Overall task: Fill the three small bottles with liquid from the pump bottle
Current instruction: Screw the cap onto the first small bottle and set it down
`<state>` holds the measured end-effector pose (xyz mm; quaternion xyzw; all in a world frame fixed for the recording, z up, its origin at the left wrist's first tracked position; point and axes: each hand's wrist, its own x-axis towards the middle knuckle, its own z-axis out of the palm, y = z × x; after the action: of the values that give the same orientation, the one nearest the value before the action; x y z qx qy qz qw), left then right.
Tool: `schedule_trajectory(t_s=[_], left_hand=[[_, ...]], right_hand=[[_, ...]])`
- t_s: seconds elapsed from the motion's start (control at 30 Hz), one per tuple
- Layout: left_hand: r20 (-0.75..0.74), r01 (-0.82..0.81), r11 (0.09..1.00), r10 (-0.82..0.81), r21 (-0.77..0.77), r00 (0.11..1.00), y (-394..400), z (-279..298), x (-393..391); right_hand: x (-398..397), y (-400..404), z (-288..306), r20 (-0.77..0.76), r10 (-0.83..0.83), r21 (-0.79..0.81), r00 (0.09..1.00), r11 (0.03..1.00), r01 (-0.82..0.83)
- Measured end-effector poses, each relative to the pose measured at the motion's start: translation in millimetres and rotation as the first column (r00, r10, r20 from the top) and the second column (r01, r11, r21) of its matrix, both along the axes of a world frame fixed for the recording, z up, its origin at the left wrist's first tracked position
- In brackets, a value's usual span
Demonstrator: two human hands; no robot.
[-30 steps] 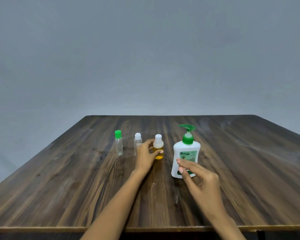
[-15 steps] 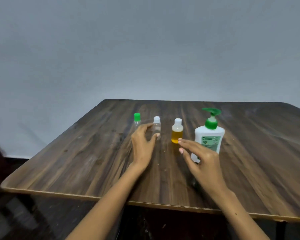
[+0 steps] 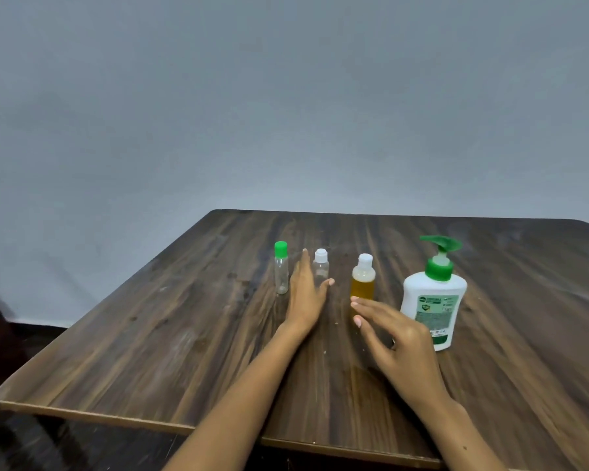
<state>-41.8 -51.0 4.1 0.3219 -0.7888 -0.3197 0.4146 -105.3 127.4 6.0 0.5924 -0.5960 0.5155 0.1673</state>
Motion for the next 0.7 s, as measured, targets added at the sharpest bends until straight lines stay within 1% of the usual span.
schedule_trajectory(t_s=[0.1, 0.17, 0.33, 0.53, 0.63, 0.7], left_hand=[[-0.062, -0.053, 0.999, 0.053, 0.007, 0.997, -6, -4, 1], [-0.067, -0.041, 0.999, 0.042, 0.017, 0.997, -7, -3, 5], [0.028, 0.098, 0.995, -0.098, 0.027, 0.995, 11, 4, 32], [-0.019, 0.18, 0.984, -0.18, 0.004, 0.984, 58, -8, 71], [-0.057, 0.273, 0.962, -0.272, 0.01, 0.961, 77, -11, 80], [-0.073, 0.307, 0.952, -0.306, 0.013, 0.949, 85, -10, 84]], right_hand=[[-2, 1, -1, 0.021, -0.001, 0.005, 1.0, 1.0, 0.001], [-2, 1, -1, 0.028, -0.001, 0.011, 1.0, 1.0, 0.001], [-4, 4, 1, 0.052, 0.004, -0.004, 0.999, 1.0, -0.004], [6, 13, 12, 0.104, 0.002, -0.035, 0.995, 0.999, 0.001], [13, 17, 18, 0.127, 0.046, 0.007, 0.991, 0.999, -0.047], [16, 17, 22, 0.12, 0.084, 0.042, 0.989, 0.995, -0.09]])
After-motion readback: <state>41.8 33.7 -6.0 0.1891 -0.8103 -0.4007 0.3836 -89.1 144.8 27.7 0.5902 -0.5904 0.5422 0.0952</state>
